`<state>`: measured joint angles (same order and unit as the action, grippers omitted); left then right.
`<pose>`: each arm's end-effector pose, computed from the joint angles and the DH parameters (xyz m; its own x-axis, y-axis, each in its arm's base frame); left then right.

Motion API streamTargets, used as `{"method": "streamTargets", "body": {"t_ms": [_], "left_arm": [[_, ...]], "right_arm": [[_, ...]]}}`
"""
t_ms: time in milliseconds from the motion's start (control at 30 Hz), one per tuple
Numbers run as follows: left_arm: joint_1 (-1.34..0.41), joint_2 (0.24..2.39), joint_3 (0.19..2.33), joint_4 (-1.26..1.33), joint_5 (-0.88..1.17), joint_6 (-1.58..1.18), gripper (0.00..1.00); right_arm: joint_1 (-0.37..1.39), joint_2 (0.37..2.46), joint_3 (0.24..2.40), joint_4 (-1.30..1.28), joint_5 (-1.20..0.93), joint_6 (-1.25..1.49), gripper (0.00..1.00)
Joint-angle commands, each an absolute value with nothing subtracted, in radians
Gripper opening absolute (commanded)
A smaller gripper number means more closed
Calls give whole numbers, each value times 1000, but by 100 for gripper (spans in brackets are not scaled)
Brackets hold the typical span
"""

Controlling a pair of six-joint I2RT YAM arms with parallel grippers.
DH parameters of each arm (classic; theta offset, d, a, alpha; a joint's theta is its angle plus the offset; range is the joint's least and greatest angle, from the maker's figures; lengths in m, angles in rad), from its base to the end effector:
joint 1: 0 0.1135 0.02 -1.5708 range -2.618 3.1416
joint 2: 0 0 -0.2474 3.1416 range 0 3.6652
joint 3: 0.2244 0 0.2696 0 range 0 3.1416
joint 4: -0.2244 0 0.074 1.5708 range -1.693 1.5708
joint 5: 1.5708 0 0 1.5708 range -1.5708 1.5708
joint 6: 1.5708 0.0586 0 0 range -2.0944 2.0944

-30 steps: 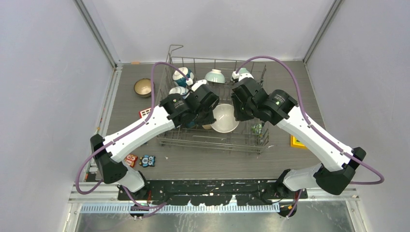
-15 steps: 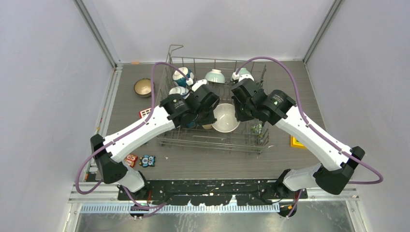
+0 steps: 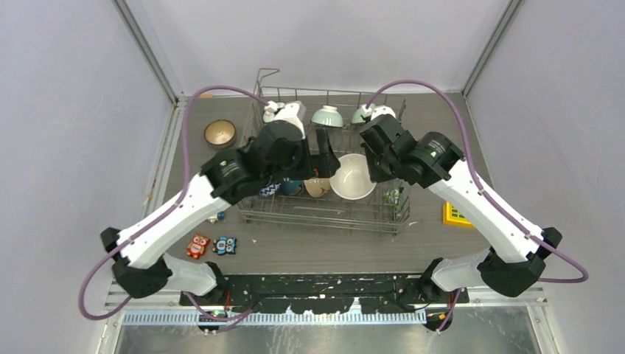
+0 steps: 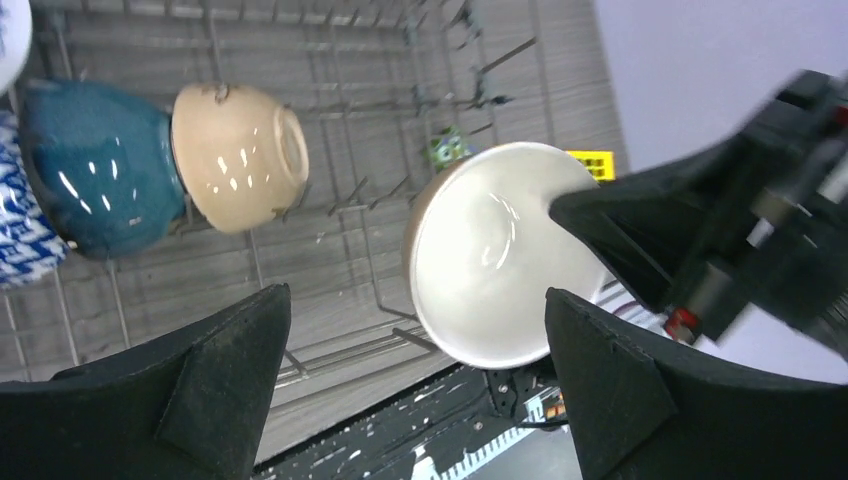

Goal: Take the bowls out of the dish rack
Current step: Place the bowl at the center of the board.

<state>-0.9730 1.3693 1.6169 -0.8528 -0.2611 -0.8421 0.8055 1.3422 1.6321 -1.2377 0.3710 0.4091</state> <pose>0.1915 -0.2544 0.4042 -0.7198 -0.2234 -0.6572 0.2133 0.8298 -0.5157 0.2049 0.1827 0.3826 -0.7252 -0.2198 -0.6524 -0.2584 0.9653 -0.0380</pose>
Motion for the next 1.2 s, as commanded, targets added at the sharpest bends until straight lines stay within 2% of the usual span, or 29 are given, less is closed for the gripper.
{"method": "streamTargets", "body": {"t_ms": [0, 233, 467, 700, 833, 967, 1167], "left_arm": [[-971, 1228, 1567, -701, -302, -697, 100], [-971, 944, 1269, -480, -394, -571, 100], [-971, 757, 1029, -399, -435, -516, 100], [-971, 736, 993, -442, -403, -513, 100], [-971, 726, 994, -483, -394, -524, 100], [-971, 704, 982, -505, -387, -531, 100], [-971, 695, 959, -493, -383, -534, 100]], "right_arm": [[762, 1315, 1765, -1237, 468, 386, 1], [599, 1306, 1929, -1214, 622, 379, 1], [277, 1289, 1924, -1007, 583, 528, 1], [54, 1396, 1896, -833, 590, 630, 1], [-82, 1510, 1927, -817, 543, 719, 1], [-213, 1570, 1840, -719, 485, 790, 1], [-284, 1670, 1787, -694, 472, 778, 1]]}}
